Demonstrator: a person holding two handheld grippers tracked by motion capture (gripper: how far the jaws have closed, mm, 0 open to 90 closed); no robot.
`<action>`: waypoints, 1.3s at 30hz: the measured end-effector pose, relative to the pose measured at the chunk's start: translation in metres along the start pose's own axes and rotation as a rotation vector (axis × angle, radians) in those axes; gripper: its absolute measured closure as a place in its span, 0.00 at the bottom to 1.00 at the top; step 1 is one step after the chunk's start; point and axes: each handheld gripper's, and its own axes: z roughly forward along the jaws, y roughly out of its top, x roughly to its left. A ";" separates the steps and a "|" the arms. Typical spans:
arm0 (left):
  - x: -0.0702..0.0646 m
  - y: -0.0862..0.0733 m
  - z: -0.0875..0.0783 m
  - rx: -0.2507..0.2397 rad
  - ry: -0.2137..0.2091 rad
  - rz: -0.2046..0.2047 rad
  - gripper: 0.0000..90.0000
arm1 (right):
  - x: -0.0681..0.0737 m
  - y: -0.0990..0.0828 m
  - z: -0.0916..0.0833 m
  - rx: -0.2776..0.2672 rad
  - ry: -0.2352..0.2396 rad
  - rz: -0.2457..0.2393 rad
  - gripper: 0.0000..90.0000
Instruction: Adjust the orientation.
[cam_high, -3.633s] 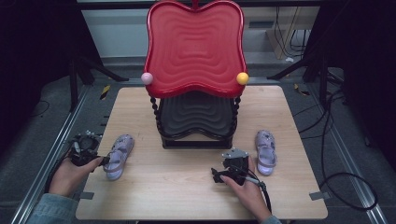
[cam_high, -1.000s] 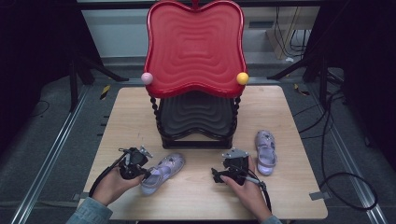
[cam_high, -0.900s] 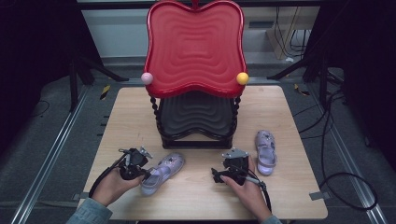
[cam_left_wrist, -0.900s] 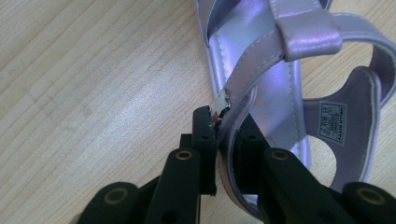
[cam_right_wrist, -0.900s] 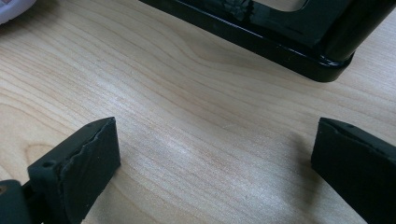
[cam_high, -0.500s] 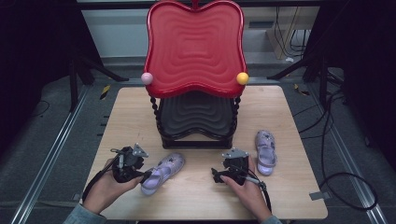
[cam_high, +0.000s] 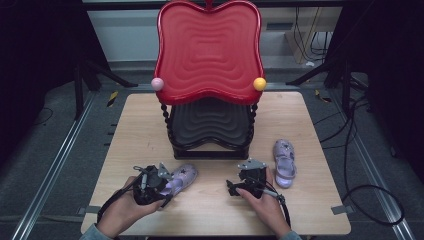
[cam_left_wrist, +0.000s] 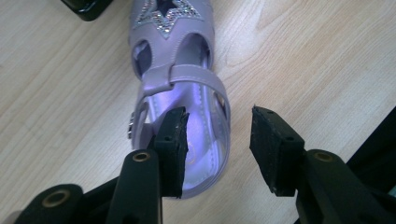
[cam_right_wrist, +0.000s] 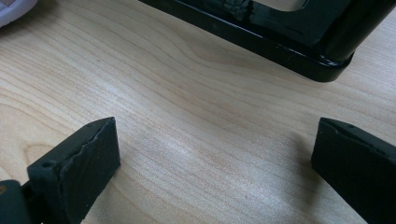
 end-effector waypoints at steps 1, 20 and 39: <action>-0.001 0.001 0.002 0.007 -0.001 0.003 0.64 | 0.000 0.000 0.000 0.000 0.000 0.000 0.02; 0.005 0.003 0.039 0.117 -0.069 -0.009 0.88 | 0.000 0.000 0.000 0.000 0.000 0.000 0.02; 0.033 -0.008 0.025 0.007 -0.181 -0.106 0.96 | 0.000 0.000 0.000 0.000 0.000 0.000 0.02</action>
